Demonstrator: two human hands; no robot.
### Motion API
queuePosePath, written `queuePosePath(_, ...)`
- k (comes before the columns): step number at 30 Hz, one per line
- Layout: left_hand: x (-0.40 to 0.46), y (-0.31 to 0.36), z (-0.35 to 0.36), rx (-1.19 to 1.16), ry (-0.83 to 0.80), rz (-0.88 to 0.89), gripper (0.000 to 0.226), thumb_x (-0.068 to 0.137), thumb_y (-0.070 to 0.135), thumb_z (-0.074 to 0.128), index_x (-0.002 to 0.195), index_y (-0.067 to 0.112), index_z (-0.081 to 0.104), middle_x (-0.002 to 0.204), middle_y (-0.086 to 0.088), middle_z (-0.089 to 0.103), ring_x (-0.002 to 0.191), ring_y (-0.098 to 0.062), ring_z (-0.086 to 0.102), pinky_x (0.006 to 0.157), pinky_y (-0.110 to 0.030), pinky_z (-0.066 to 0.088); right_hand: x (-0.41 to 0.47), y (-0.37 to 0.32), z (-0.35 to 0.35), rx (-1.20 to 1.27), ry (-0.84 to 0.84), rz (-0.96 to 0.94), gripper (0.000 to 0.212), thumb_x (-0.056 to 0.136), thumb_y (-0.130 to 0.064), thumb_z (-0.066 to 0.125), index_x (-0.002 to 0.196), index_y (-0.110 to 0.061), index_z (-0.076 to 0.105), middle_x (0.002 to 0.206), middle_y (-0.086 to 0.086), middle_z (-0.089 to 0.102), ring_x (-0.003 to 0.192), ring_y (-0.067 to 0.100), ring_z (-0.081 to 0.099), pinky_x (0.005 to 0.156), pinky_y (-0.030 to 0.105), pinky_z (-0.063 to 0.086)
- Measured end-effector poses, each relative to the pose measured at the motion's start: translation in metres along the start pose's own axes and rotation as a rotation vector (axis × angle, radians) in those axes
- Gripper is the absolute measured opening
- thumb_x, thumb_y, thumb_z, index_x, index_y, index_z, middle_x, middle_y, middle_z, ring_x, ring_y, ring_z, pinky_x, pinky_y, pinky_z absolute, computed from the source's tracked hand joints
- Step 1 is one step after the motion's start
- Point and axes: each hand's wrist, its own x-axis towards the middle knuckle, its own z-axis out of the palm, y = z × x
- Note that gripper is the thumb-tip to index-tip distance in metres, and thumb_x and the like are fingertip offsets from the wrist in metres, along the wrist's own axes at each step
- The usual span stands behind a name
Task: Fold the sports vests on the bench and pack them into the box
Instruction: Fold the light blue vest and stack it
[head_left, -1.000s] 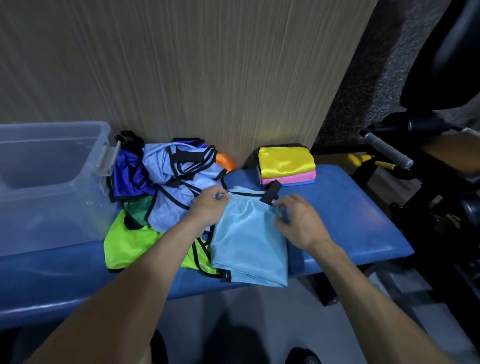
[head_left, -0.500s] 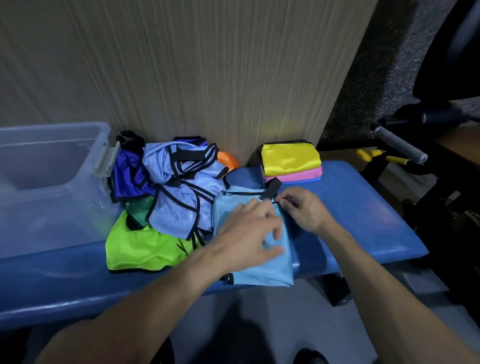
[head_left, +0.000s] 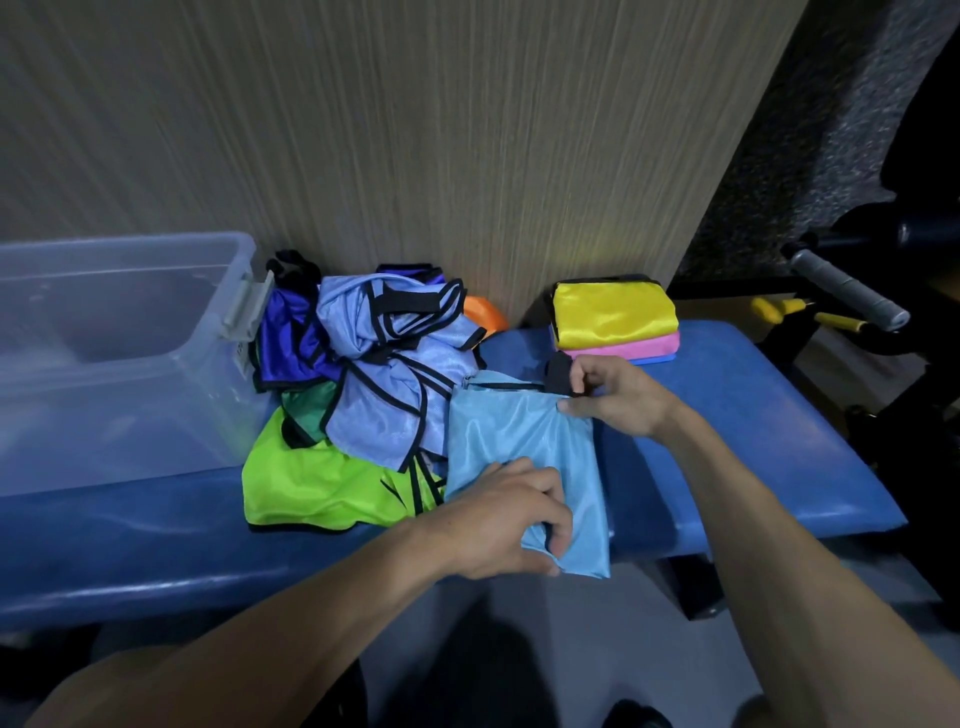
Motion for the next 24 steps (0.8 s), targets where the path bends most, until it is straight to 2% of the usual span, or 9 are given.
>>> queuePosePath(3, 0.002, 0.0, -0.002, -0.021, -0.021, -0.007, 0.017, 0.082, 0.041, 0.08, 0.089, 0.031, 0.069, 0.102, 0.015, 0.05, 0.103, -0.007, 0.042, 0.101, -0.04, 0.038, 0.001, -0.01, 0.003, 0.075, -0.03, 0.063, 0.031, 0.089, -0.002, 0.074, 0.078, -0.015, 0.048, 0.064, -0.003, 0.044, 0.059, 0.011, 0.037, 0.056, 0.021, 0.033)
queuePosePath(6, 0.003, -0.001, -0.003, -0.034, -0.034, -0.01, 0.016, 0.081, 0.039, 0.082, 0.089, 0.031, 0.07, 0.102, 0.014, 0.05, 0.104, -0.007, 0.042, 0.101, -0.042, 0.038, 0.005, -0.019, 0.004, 0.226, -0.107, 0.122, 0.021, 0.088, -0.006, 0.076, 0.087, -0.016, 0.058, 0.074, 0.003, 0.059, 0.076, 0.019, 0.052, 0.072, 0.031, 0.04)
queuePosePath(7, 0.003, -0.002, -0.003, -0.038, -0.033, -0.007, 0.016, 0.08, 0.039, 0.082, 0.089, 0.031, 0.07, 0.102, 0.014, 0.051, 0.104, -0.007, 0.042, 0.101, -0.042, 0.038, 0.005, -0.023, 0.005, 0.291, -0.109, 0.13, 0.016, 0.089, -0.007, 0.076, 0.094, -0.015, 0.063, 0.079, 0.004, 0.065, 0.08, 0.018, 0.058, 0.075, 0.028, 0.045)
queuePosePath(11, 0.003, -0.005, -0.002, -0.061, -0.028, 0.014, 0.016, 0.081, 0.037, 0.082, 0.089, 0.031, 0.07, 0.102, 0.013, 0.051, 0.105, -0.007, 0.043, 0.102, -0.043, 0.038, 0.01, -0.033, 0.007, 0.424, -0.005, 0.169, 0.024, 0.089, -0.004, 0.074, 0.112, -0.004, 0.067, 0.08, 0.0, 0.07, 0.071, 0.006, 0.066, 0.057, 0.011, 0.046)
queuePosePath(13, 0.004, -0.005, -0.002, -0.053, -0.042, 0.018, 0.016, 0.082, 0.038, 0.082, 0.089, 0.03, 0.07, 0.102, 0.012, 0.051, 0.106, -0.008, 0.043, 0.102, -0.042, 0.038, 0.012, -0.036, 0.009, 0.431, -0.017, 0.195, 0.024, 0.088, -0.001, 0.073, 0.109, -0.013, 0.072, 0.079, -0.004, 0.072, 0.066, 0.002, 0.064, 0.053, 0.012, 0.042)
queuePosePath(16, 0.005, -0.004, -0.013, -0.114, -0.083, 0.016, 0.016, 0.085, 0.042, 0.08, 0.087, 0.027, 0.072, 0.096, 0.011, 0.059, 0.099, -0.009, 0.053, 0.093, -0.039, 0.045, 0.015, -0.034, 0.013, 0.41, 0.004, 0.171, 0.026, 0.083, 0.005, 0.074, 0.097, -0.017, 0.075, 0.088, 0.002, 0.069, 0.076, 0.008, 0.059, 0.06, 0.014, 0.04)
queuePosePath(18, 0.011, -0.009, -0.031, -0.216, 0.035, -0.062, 0.017, 0.091, 0.039, 0.075, 0.087, 0.022, 0.073, 0.087, 0.008, 0.068, 0.084, -0.009, 0.063, 0.081, -0.034, 0.052, 0.014, -0.034, 0.015, 0.412, 0.031, 0.149, 0.027, 0.081, 0.008, 0.074, 0.09, -0.017, 0.076, 0.084, -0.004, 0.07, 0.076, 0.008, 0.059, 0.061, 0.013, 0.042)
queuePosePath(22, 0.025, -0.043, -0.062, -0.13, 0.608, -0.249, 0.005, 0.096, 0.025, 0.065, 0.093, 0.024, 0.069, 0.083, 0.011, 0.063, 0.071, -0.002, 0.059, 0.075, -0.036, 0.054, 0.009, -0.034, 0.017, 0.444, 0.081, 0.089, 0.029, 0.081, 0.015, 0.07, 0.084, -0.014, 0.072, 0.081, -0.006, 0.071, 0.068, 0.0, 0.061, 0.059, 0.011, 0.044)
queuePosePath(24, 0.032, -0.058, -0.068, -0.088, 0.638, -0.305, 0.008, 0.097, 0.02, 0.063, 0.102, 0.023, 0.069, 0.088, 0.015, 0.061, 0.075, 0.004, 0.056, 0.08, -0.031, 0.053, 0.007, -0.032, 0.018, 0.447, 0.105, 0.062, 0.03, 0.08, 0.017, 0.068, 0.082, -0.013, 0.071, 0.082, -0.002, 0.069, 0.068, 0.002, 0.06, 0.062, 0.013, 0.046)
